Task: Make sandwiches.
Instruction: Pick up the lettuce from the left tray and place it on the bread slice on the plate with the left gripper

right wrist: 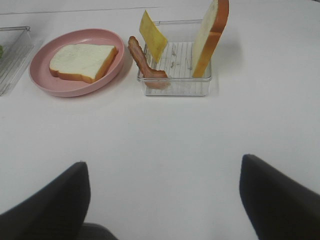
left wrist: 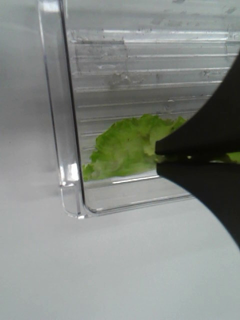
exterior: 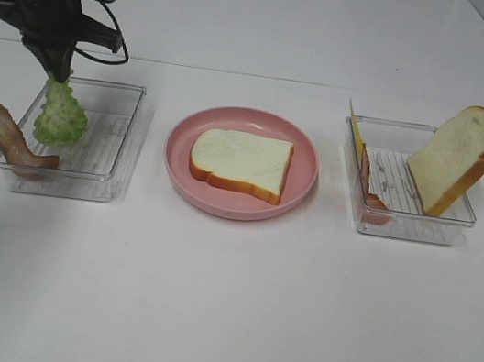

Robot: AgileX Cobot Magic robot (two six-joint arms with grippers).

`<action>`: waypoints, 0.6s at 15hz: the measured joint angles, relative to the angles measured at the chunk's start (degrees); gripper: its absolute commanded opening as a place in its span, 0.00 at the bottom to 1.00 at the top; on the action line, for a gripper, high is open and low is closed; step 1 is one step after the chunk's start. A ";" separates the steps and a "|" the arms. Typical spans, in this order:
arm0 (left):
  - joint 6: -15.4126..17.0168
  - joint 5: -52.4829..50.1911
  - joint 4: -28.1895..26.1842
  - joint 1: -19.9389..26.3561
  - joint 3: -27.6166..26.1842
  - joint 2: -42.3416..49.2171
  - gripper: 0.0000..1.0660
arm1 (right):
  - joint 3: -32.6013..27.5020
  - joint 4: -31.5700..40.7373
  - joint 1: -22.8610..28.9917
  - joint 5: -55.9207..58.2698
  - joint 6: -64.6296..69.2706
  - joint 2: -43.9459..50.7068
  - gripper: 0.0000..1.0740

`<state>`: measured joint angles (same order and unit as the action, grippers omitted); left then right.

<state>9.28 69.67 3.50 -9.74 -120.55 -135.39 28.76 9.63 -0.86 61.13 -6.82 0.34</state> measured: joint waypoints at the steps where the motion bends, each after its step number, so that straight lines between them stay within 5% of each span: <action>1: 0.00 0.06 -0.11 0.00 0.00 1.60 0.00 | 0.00 0.00 0.00 0.00 0.00 0.00 0.72; 6: -1.43 0.06 -8.19 0.00 -0.06 5.73 0.00 | 0.00 0.00 0.00 0.00 0.00 0.00 0.72; 7: -4.81 -1.60 -17.99 0.00 -0.06 5.73 0.00 | 0.00 0.00 0.00 0.00 0.00 0.00 0.72; 9: -8.71 -5.61 -29.16 -0.11 -0.06 5.73 0.00 | 0.00 0.00 0.00 0.00 0.00 0.00 0.72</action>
<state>0.57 64.06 -25.67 -9.85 -120.61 -129.66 28.76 9.63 -0.86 61.13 -6.82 0.34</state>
